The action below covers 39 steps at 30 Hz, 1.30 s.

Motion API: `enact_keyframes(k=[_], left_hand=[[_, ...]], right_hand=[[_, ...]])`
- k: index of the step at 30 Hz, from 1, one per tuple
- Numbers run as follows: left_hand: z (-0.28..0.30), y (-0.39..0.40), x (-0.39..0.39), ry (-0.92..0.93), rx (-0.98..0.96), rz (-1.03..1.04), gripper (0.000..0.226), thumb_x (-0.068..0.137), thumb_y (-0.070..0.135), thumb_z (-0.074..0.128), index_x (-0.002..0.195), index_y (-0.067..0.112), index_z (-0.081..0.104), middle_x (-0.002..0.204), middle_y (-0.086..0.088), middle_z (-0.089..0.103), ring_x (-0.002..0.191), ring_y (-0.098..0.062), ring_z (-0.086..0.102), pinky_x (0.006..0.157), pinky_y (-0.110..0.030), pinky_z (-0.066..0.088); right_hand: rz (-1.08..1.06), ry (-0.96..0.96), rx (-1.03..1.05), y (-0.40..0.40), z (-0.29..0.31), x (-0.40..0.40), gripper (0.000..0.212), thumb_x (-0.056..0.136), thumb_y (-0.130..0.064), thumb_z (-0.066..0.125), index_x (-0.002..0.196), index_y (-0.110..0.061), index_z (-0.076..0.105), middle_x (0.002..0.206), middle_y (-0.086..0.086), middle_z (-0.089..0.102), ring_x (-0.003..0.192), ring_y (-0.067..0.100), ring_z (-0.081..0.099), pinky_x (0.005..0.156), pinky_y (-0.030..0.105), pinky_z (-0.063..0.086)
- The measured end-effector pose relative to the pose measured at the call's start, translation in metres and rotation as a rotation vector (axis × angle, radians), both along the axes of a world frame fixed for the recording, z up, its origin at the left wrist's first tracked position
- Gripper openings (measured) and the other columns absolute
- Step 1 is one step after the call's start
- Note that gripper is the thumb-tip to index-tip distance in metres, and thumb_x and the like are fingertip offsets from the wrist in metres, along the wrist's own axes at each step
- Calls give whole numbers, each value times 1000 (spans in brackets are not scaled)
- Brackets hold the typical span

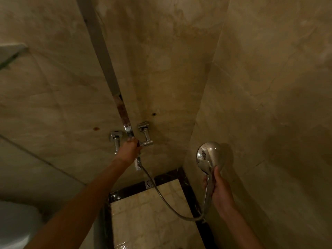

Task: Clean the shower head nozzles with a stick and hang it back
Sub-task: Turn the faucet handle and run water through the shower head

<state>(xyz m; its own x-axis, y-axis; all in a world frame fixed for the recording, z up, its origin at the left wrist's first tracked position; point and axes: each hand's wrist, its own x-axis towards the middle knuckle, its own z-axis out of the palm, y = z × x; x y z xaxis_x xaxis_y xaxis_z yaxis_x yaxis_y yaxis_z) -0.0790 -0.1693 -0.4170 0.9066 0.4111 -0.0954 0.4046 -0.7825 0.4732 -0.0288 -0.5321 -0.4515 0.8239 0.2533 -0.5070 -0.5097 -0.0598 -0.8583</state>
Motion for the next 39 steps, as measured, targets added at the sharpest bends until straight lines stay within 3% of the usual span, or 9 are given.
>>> enact_keyframes(k=[4,12,16,26,32,39], left_hand=[[0,2,3,61,56,-57,19,98,13,54,113,4,60,116,-15,58,104,-27,59,90,-39,51],[1,4,5,100,104,-73,16,100,14,51,104,5,64,109,-15,61,90,-23,63,78,-33,52],[5,5,6,117,118,-76,17,100,13,51,106,6,64,110,-14,63,96,-26,64,82,-34,52],[8,8,8,152,117,-75,21,99,19,53,108,5,65,113,-17,63,100,-30,62,84,-39,51],[12,7,6,162,119,-70,22,99,22,53,110,7,65,112,-15,65,98,-26,62,78,-33,47],[17,4,6,186,119,-62,24,100,22,53,113,6,64,115,-16,64,102,-27,62,84,-35,48]], right_hand=[[-20,1,49,0,4,0,64,72,-82,61,90,-24,80,74,4,71,70,14,67,82,39,48],[-39,-6,84,-3,14,-1,65,69,-81,64,83,-21,80,71,5,69,65,15,66,70,33,52],[-45,10,117,-4,18,-2,63,67,-80,66,83,-21,80,69,3,68,63,12,65,65,29,52],[-79,8,112,-9,21,-4,65,62,-83,68,82,-22,80,71,4,69,63,13,66,68,32,49],[-90,-9,102,-10,23,-3,54,76,-73,62,77,-22,80,68,3,68,60,13,63,67,32,46],[-81,-21,101,-12,23,0,56,77,-72,60,77,-20,80,68,4,67,61,14,62,66,33,46]])
